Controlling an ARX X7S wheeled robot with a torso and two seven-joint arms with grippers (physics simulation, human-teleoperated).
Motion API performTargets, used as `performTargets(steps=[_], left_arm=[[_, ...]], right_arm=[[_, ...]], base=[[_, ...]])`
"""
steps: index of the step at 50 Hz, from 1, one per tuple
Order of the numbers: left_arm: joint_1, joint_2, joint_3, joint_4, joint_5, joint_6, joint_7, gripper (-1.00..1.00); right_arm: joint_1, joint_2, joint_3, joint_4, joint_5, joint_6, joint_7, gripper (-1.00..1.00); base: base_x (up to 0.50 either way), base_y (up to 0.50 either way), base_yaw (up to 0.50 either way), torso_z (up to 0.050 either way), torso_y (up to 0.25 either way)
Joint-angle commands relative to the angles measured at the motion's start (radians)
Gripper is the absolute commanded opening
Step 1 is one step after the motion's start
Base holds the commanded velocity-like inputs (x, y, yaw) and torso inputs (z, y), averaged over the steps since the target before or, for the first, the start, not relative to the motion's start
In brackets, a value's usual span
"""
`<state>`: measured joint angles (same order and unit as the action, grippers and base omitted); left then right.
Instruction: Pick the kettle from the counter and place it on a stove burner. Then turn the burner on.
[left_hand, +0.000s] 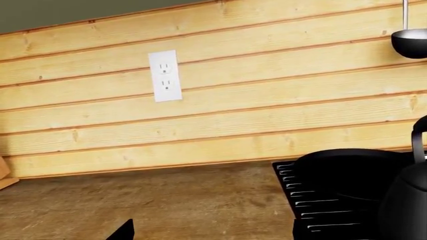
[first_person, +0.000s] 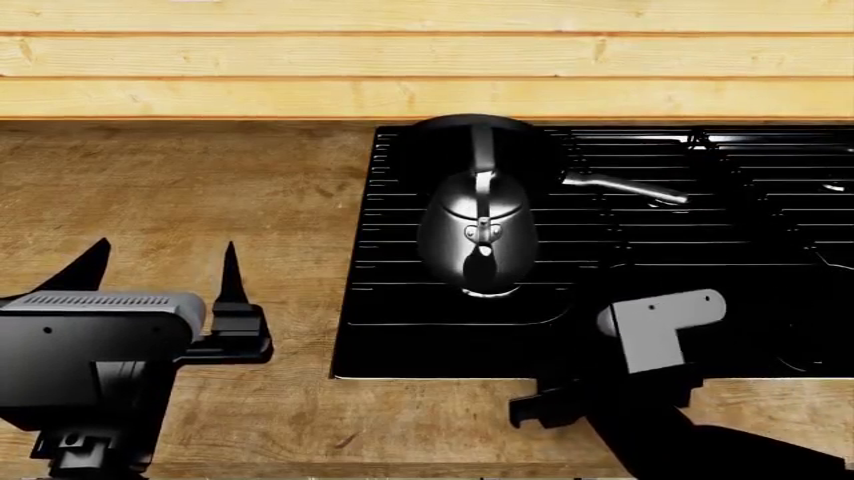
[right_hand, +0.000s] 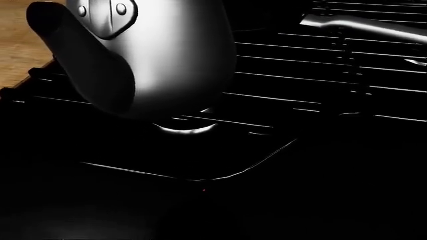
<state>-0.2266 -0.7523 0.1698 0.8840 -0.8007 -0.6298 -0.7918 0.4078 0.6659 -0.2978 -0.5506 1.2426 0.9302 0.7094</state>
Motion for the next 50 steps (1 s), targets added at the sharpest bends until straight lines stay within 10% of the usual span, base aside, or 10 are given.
performTargets(steps=[1,50], left_arm=[[0.006,0.000,0.003,-0.003,0.004,0.007,0.000,1.00],[-0.025,0.006,0.031,-0.019,0.000,0.001,-0.003,1.00]], right_arm=[[-0.027,0.035,-0.059,0.033,-0.075,-0.028,-0.141,-1.00],[0.011,0.194,-0.196,0.192,-0.370,-0.150,-0.499,-1.00]], base=[[0.00,0.00,0.00,0.000,0.000],[0.00,0.00,0.00,0.000,0.000]])
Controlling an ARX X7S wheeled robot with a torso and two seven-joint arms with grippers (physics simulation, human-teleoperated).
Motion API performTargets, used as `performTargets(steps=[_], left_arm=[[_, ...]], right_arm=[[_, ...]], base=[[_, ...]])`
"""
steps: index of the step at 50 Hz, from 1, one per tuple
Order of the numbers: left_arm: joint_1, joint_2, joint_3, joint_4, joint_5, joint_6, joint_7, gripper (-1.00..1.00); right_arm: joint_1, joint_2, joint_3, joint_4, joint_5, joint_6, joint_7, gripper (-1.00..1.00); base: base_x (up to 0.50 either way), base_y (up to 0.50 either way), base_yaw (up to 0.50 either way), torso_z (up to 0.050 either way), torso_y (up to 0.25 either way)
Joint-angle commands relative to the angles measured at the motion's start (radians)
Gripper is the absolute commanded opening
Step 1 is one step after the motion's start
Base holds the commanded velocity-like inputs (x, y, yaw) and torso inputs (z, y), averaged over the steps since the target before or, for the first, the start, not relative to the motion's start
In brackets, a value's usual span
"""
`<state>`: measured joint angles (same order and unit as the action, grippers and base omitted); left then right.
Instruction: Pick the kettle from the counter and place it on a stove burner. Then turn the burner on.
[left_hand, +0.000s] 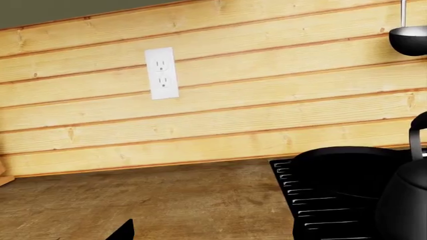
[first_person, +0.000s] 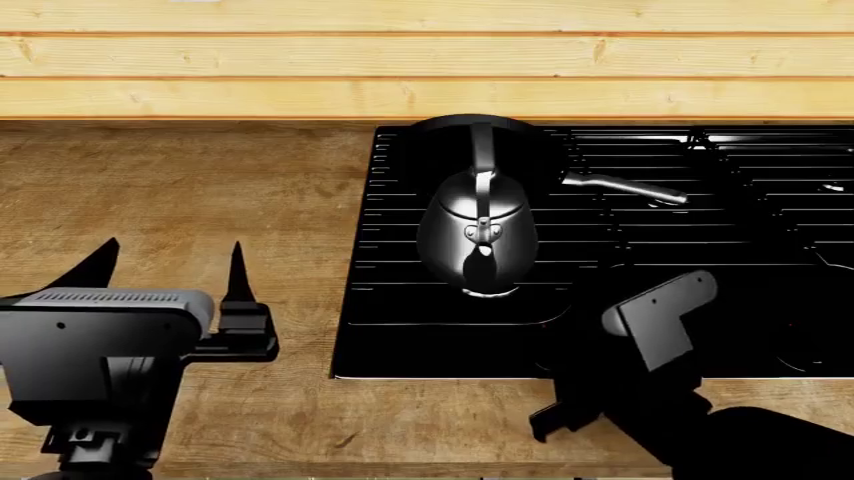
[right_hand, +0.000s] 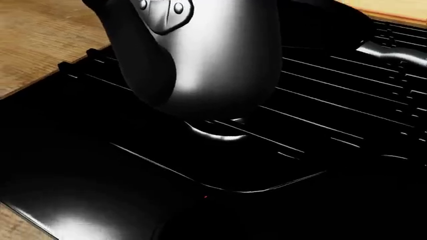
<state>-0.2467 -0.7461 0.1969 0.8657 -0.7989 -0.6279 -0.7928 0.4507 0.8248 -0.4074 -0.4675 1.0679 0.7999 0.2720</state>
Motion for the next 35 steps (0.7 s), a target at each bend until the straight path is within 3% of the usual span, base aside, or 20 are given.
performTargets(steps=[1,22,35], left_arm=[[-0.006,0.000,0.005,-0.001,-0.002,-0.001,-0.002,1.00],[-0.005,-0.005,0.007,-0.004,-0.004,0.004,-0.004,1.00],[-0.020,-0.005,0.010,-0.001,-0.016,-0.004,-0.010,1.00]], right_arm=[[-0.031,0.035,-0.090,0.116,-0.202,-0.024,-0.067,-1.00],[-0.024,0.047,-0.165,0.226,-0.398,-0.213,-0.217,-1.00],[-0.033,0.054,-0.167,0.240,-0.457,-0.271,-0.203,-1.00]], base=[[0.00,0.00,0.00,0.000,0.000],[0.01,0.00,0.00,0.000,0.000],[0.01,0.00,0.00,0.000,0.000]])
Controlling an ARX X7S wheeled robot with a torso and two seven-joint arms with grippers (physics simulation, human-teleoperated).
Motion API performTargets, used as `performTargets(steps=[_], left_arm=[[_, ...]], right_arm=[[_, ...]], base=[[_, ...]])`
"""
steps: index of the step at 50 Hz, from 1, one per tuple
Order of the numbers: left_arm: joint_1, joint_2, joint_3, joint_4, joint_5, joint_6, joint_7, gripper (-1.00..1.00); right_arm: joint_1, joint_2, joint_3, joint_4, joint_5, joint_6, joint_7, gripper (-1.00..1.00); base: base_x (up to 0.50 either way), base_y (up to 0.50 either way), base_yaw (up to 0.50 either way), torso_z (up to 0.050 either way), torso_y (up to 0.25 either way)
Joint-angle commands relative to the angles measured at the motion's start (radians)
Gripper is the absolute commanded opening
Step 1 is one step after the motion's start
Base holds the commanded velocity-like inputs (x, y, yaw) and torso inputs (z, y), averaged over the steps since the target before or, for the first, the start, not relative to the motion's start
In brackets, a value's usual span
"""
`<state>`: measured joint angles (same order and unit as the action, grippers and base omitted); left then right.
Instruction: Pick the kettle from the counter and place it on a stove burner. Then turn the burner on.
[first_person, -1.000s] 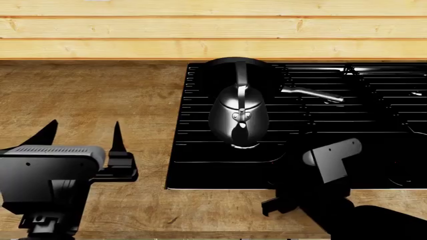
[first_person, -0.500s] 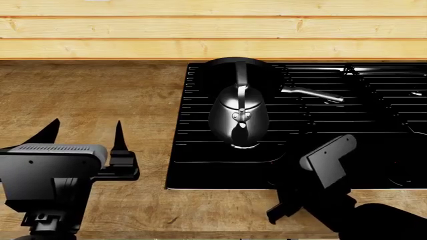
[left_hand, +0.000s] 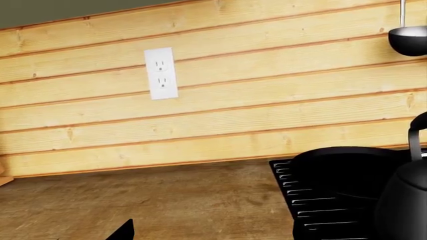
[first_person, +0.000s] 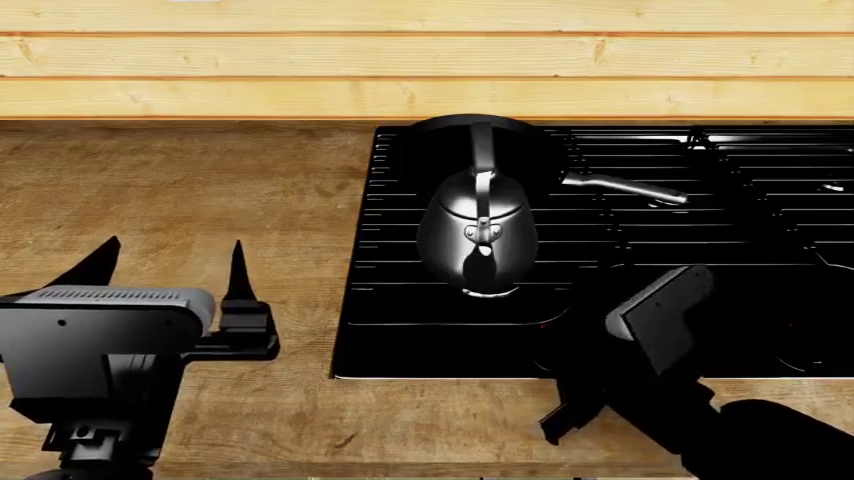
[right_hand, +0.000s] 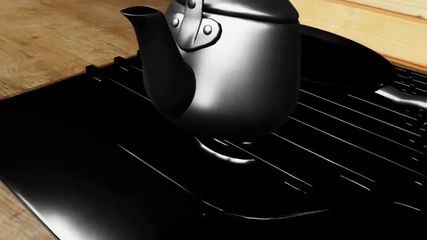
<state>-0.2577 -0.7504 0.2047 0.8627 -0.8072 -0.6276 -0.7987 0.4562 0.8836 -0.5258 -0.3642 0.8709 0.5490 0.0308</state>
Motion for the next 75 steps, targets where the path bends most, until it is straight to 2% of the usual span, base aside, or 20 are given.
performTargets(steps=[1,4,5,28,36,43,46,51,54,58,61,63,69,75], left_arm=[[-0.008,-0.001,0.003,0.002,-0.006,-0.003,-0.004,1.00],[-0.001,-0.001,0.002,0.001,-0.003,0.003,-0.003,1.00],[0.005,-0.003,0.000,0.001,0.000,0.007,-0.002,1.00],[0.035,-0.017,-0.024,0.033,-0.006,0.034,-0.017,1.00],[0.056,-0.015,-0.017,0.026,0.012,0.048,-0.015,1.00],[0.044,-0.023,-0.028,0.040,-0.006,0.039,-0.027,1.00],[0.066,-0.033,-0.041,0.083,-0.015,0.044,-0.044,1.00],[0.100,-0.048,-0.051,0.153,-0.014,0.057,-0.070,1.00],[0.110,-0.083,-0.002,0.183,0.004,0.093,-0.106,1.00],[0.078,-0.208,0.173,0.184,0.027,0.247,-0.221,1.00],[0.067,-0.260,0.253,0.183,0.045,0.330,-0.278,1.00],[0.075,-0.263,0.263,0.175,0.059,0.366,-0.286,1.00],[0.079,-0.270,0.279,0.182,0.074,0.406,-0.314,1.00],[0.016,-0.326,0.388,0.183,0.091,0.480,-0.382,1.00]], right_arm=[[-0.042,0.002,-0.044,0.126,-0.252,-0.020,0.036,-1.00],[-0.052,0.007,-0.018,0.114,-0.235,-0.032,0.055,-1.00],[-0.060,0.015,-0.007,0.102,-0.226,-0.036,0.063,1.00],[-0.240,0.183,0.202,-0.139,-0.060,-0.156,0.191,1.00],[-0.531,0.326,0.439,-0.242,0.060,-0.361,0.262,1.00],[-0.824,0.380,0.710,-0.298,0.108,-0.445,0.299,1.00],[-0.981,0.339,0.909,-0.368,0.117,-0.415,0.280,1.00],[-1.128,0.232,1.142,-0.458,0.131,-0.362,0.219,1.00],[-1.195,0.157,1.274,-0.504,0.160,-0.337,0.172,1.00],[-1.224,0.082,1.349,-0.549,0.164,-0.303,0.131,1.00],[-1.233,-0.014,1.428,-0.592,0.180,-0.264,0.072,1.00],[-1.232,-0.075,1.454,-0.605,0.175,-0.249,0.026,1.00],[-1.229,-0.167,1.550,-0.629,0.235,-0.195,-0.031,1.00],[-1.231,-0.303,1.692,-0.642,0.319,-0.149,-0.136,1.00]], base=[[0.00,0.00,0.00,0.000,0.000],[0.00,0.00,0.00,0.000,0.000],[0.00,0.00,0.00,0.000,0.000],[0.00,0.00,0.00,0.000,0.000],[0.00,0.00,0.00,0.000,0.000],[0.00,0.00,0.00,0.000,0.000],[0.00,0.00,0.00,0.000,0.000],[0.00,0.00,0.00,0.000,0.000],[0.00,0.00,0.00,0.000,0.000],[0.00,0.00,0.00,0.000,0.000],[0.00,0.00,0.00,0.000,0.000],[0.00,0.00,0.00,0.000,0.000],[0.00,0.00,0.00,0.000,0.000],[0.00,0.00,0.00,0.000,0.000]])
